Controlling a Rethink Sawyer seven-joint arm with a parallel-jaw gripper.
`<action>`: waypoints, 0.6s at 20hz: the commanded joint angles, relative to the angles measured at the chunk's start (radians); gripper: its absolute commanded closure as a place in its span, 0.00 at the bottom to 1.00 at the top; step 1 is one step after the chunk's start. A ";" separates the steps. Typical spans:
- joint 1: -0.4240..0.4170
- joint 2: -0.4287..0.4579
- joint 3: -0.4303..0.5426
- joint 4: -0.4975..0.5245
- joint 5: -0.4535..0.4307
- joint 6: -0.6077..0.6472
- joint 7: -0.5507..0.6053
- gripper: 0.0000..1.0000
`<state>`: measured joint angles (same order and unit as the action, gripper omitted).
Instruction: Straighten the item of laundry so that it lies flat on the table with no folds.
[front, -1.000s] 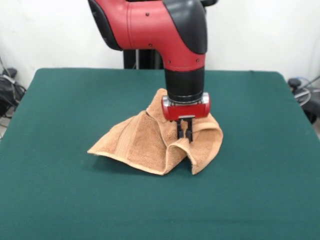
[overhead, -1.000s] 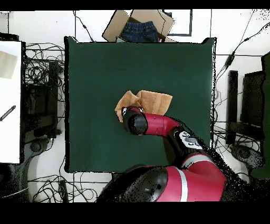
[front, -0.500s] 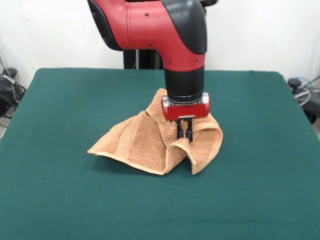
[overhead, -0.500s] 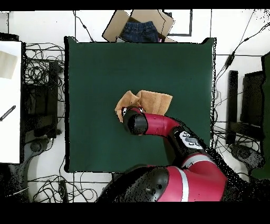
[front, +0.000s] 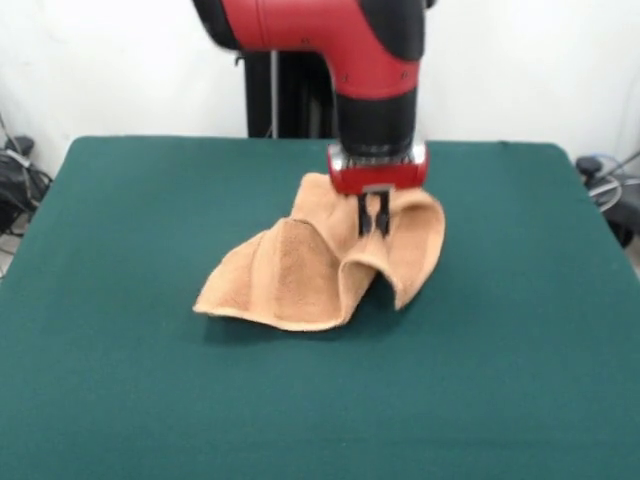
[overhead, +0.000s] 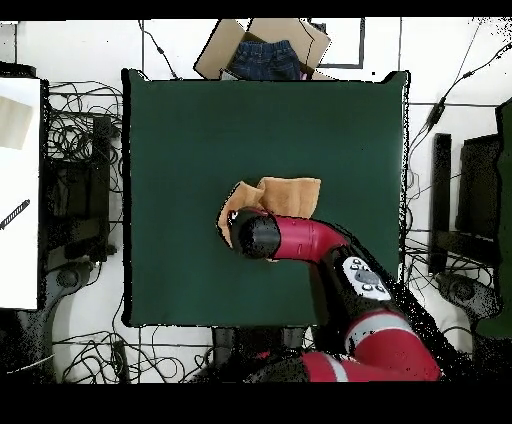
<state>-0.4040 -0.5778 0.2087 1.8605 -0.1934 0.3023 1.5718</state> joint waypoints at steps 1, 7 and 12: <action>0.073 -0.284 -0.009 0.100 0.092 0.375 0.121 1.00; 0.083 -0.392 -0.014 0.109 0.140 0.530 0.149 1.00; 0.073 -0.426 -0.008 0.102 0.169 0.595 0.139 1.00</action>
<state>-0.3393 -0.9084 0.2035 1.9091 -0.0893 0.8009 1.5718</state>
